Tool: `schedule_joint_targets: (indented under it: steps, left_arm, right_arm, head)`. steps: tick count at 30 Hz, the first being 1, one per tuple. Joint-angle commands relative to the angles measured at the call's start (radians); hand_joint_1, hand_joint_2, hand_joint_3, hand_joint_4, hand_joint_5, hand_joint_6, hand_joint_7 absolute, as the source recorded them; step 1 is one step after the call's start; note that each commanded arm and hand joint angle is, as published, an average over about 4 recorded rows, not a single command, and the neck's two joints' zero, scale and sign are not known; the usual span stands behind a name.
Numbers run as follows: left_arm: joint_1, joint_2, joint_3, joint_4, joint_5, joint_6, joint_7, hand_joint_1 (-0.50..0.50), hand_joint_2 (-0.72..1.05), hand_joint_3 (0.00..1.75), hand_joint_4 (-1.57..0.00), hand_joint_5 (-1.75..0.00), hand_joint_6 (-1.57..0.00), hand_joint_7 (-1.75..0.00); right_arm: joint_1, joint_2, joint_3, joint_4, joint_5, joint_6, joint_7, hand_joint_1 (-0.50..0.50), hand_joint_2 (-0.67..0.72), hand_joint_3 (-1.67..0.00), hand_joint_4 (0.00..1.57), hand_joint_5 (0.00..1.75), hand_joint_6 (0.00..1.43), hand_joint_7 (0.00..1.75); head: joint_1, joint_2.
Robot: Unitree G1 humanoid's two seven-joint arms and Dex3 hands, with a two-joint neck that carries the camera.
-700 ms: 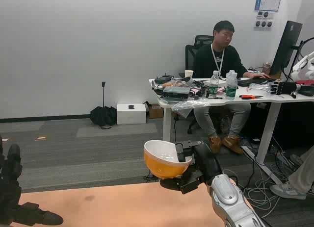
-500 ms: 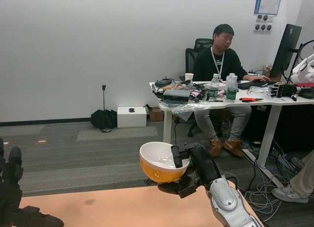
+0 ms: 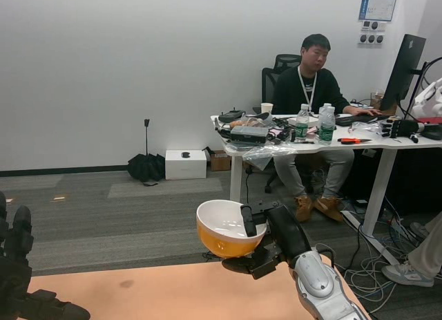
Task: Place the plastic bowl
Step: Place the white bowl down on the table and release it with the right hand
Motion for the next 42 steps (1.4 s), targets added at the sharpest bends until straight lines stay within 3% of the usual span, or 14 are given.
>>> schedule_joint_targets:
  steps: [1, 15, 19, 23, 25, 30, 32, 35, 37, 42]
  left_arm:
    - [0.003, 0.003, 0.0, -0.006, -0.002, -0.011, 0.0, -0.5, -0.46, 0.0, -0.19, 0.0, -0.05, -0.07]
    - [0.003, 0.003, 0.0, -0.007, -0.002, -0.011, 0.0, -0.5, -0.46, 0.0, -0.19, 0.0, -0.05, -0.07]
    - [0.003, 0.003, 0.001, -0.008, -0.002, -0.011, 0.0, -0.5, -0.46, 0.0, -0.19, 0.0, -0.05, -0.07]
    - [0.008, 0.003, 0.01, -0.013, -0.006, -0.011, 0.0, -0.5, -0.46, 0.02, -0.19, 0.0, -0.05, -0.07]
    - [0.012, 0.002, 0.015, -0.013, -0.01, -0.011, 0.0, -0.5, -0.46, 0.02, -0.19, 0.0, -0.05, -0.07]
    - [0.004, 0.002, 0.009, -0.007, -0.031, -0.011, 0.0, -0.5, -0.46, 0.02, -0.19, 0.0, -0.05, -0.07]
    - [0.001, 0.001, 0.008, -0.006, -0.031, -0.011, 0.0, -0.5, -0.46, 0.04, -0.19, 0.0, -0.05, -0.07]
    - [-0.003, 0.0, 0.006, -0.005, -0.031, -0.011, 0.0, -0.5, -0.46, 0.0, -0.19, 0.0, -0.05, -0.07]
    - [-0.003, -0.001, 0.007, -0.003, -0.031, -0.011, 0.0, -0.5, -0.46, 0.0, -0.19, 0.0, -0.05, -0.07]
    - [-0.003, -0.003, 0.009, 0.005, -0.034, -0.011, 0.0, -0.5, -0.46, 0.02, -0.19, 0.0, -0.05, -0.07]
  right_arm:
    - [0.007, -0.002, -0.002, -0.007, 0.003, -0.02, 0.001, 0.17, -0.22, -0.79, 1.57, 1.45, 1.29, 1.68]
    - [0.006, -0.001, -0.002, -0.007, -0.001, -0.019, 0.001, 0.17, -0.22, -0.79, 1.57, 1.45, 1.28, 1.66]
    - [0.013, 0.001, -0.01, -0.011, -0.048, -0.019, 0.001, 0.17, -0.22, -0.79, 1.57, 1.45, 1.28, 1.66]
    - [0.066, -0.01, -0.024, -0.017, -0.113, -0.022, 0.001, 0.17, -0.22, -0.79, 1.57, 1.45, 1.28, 1.66]
    - [0.098, -0.024, -0.03, -0.014, -0.126, -0.059, 0.001, 0.17, -0.22, -0.79, 1.57, 1.45, 1.28, 1.68]
    - [0.167, -0.051, -0.038, 0.032, -0.148, -0.279, -0.007, 0.17, -0.22, -0.79, 1.57, 1.45, 1.25, 1.68]
    - [0.19, -0.057, -0.037, 0.042, -0.146, -0.331, -0.023, 0.17, -0.22, -0.79, 1.57, 1.48, 1.23, 1.68]
    - [0.244, -0.069, -0.031, 0.049, -0.142, -0.415, -0.076, 0.17, -0.22, -0.79, 1.57, 1.55, 1.23, 1.68]
    - [0.276, -0.081, -0.026, 0.05, -0.141, -0.457, -0.109, 0.17, -0.22, -0.79, 1.57, 1.5, 1.21, 1.68]
    - [0.346, -0.119, -0.014, 0.05, -0.194, -0.503, -0.179, 0.17, -0.26, -0.83, 1.57, 1.55, 1.2, 1.68]
  head:
    - [0.0, -0.002]
    - [0.003, -0.02]
    - [0.007, -0.067]
    - [-0.002, -0.164]
    - [-0.011, -0.214]
    - [-0.033, -0.361]
    - [-0.037, -0.415]
    - [-0.034, -0.436]
    - [-0.038, -0.459]
    - [-0.057, -0.502]
